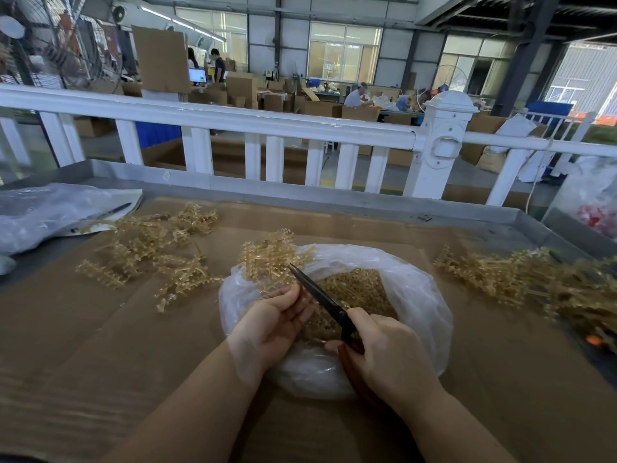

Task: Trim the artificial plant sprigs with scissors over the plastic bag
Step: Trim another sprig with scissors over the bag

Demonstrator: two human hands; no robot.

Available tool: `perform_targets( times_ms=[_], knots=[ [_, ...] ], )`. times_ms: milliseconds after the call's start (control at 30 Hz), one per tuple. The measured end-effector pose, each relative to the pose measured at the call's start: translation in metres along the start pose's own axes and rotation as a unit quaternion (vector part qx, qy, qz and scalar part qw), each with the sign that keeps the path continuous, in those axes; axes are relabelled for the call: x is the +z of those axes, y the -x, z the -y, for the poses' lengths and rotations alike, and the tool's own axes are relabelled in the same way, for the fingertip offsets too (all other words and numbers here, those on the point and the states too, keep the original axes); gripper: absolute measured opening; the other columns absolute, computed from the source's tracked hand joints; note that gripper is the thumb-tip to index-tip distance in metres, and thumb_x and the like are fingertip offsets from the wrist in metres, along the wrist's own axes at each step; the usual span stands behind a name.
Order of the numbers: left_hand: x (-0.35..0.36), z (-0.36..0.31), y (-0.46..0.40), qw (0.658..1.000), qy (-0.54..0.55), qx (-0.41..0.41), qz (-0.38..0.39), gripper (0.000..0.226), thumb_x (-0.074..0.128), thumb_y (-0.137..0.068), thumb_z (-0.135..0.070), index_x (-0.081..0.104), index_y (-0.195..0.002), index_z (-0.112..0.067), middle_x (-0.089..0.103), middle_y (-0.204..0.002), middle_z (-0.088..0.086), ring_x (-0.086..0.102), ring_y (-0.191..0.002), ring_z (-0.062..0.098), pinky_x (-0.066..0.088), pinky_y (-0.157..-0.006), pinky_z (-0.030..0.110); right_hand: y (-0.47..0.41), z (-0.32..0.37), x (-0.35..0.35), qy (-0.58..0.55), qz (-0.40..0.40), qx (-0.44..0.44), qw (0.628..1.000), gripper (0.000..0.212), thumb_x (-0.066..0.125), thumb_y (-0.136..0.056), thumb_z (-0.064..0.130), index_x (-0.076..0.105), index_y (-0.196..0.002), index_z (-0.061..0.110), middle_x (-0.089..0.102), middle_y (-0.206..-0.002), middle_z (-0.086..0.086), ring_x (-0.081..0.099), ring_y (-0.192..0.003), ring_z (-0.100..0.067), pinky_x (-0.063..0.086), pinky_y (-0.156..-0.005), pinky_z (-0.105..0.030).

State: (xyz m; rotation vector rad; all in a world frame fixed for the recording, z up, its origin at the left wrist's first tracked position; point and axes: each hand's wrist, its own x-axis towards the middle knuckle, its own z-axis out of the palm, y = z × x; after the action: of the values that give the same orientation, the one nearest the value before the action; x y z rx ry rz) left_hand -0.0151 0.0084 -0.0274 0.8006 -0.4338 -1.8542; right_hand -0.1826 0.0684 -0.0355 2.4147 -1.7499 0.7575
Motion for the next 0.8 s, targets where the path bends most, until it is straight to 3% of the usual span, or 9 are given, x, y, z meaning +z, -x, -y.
perform_targets(
  times_ms=[233, 367, 567, 700, 800],
  knots=[
    [0.0011, 0.0055, -0.0022, 0.999, -0.032, 0.041, 0.017, 0.019, 0.051, -0.090, 0.002, 0.062, -0.077, -0.005, 0.067, -0.065, 0.008, 0.067, -0.057, 0.012, 0.056, -0.054, 0.023, 0.0036, 0.0013, 0.0000, -0.019, -0.065, 0.037, 0.997, 0.046, 0.058, -0.083, 0.059, 0.063, -0.110, 0.023, 0.067, -0.086, 0.009, 0.061, -0.079, -0.009, 0.052, -0.068, -0.023],
    [0.0001, 0.0059, -0.0006, 0.997, -0.040, 0.055, 0.021, 0.026, 0.048, -0.090, 0.009, 0.064, -0.099, -0.009, 0.067, -0.066, 0.008, 0.066, -0.056, 0.012, 0.057, -0.057, 0.022, 0.0040, -0.0004, 0.0017, -0.011, -0.047, 0.038, 0.998, 0.049, 0.051, -0.084, 0.064, 0.059, -0.117, 0.028, 0.066, -0.092, 0.011, 0.059, -0.084, -0.005, 0.045, -0.071, -0.016],
    [0.0006, 0.0025, 0.0029, 0.998, -0.048, 0.035, 0.030, 0.017, 0.049, -0.092, -0.003, 0.065, -0.098, -0.006, 0.066, -0.076, 0.008, 0.061, -0.069, 0.016, 0.053, -0.071, 0.030, 0.0040, -0.0019, 0.0023, -0.017, -0.044, 0.029, 0.998, 0.050, 0.053, -0.085, 0.062, 0.059, -0.119, 0.026, 0.067, -0.094, 0.010, 0.060, -0.086, -0.007, 0.048, -0.073, -0.019],
    [0.0011, 0.0038, 0.0011, 0.998, -0.034, 0.045, 0.012, 0.013, 0.055, -0.090, -0.007, 0.067, -0.087, -0.007, 0.065, -0.071, 0.008, 0.063, -0.061, 0.013, 0.057, -0.061, 0.028, 0.0038, -0.0009, 0.0013, -0.010, -0.046, 0.030, 0.998, 0.047, 0.057, -0.084, 0.059, 0.062, -0.116, 0.025, 0.068, -0.092, 0.010, 0.061, -0.083, -0.007, 0.049, -0.071, -0.019],
    [0.0016, 0.0049, -0.0004, 0.998, -0.015, 0.055, -0.010, 0.017, 0.050, -0.092, 0.001, 0.065, -0.093, -0.007, 0.065, -0.064, 0.009, 0.064, -0.054, 0.012, 0.058, -0.056, 0.026, 0.0046, -0.0009, 0.0013, 0.007, -0.056, 0.028, 0.998, 0.047, 0.060, -0.083, 0.058, 0.063, -0.115, 0.024, 0.069, -0.090, 0.009, 0.062, -0.081, -0.008, 0.048, -0.069, -0.019]
  ],
)
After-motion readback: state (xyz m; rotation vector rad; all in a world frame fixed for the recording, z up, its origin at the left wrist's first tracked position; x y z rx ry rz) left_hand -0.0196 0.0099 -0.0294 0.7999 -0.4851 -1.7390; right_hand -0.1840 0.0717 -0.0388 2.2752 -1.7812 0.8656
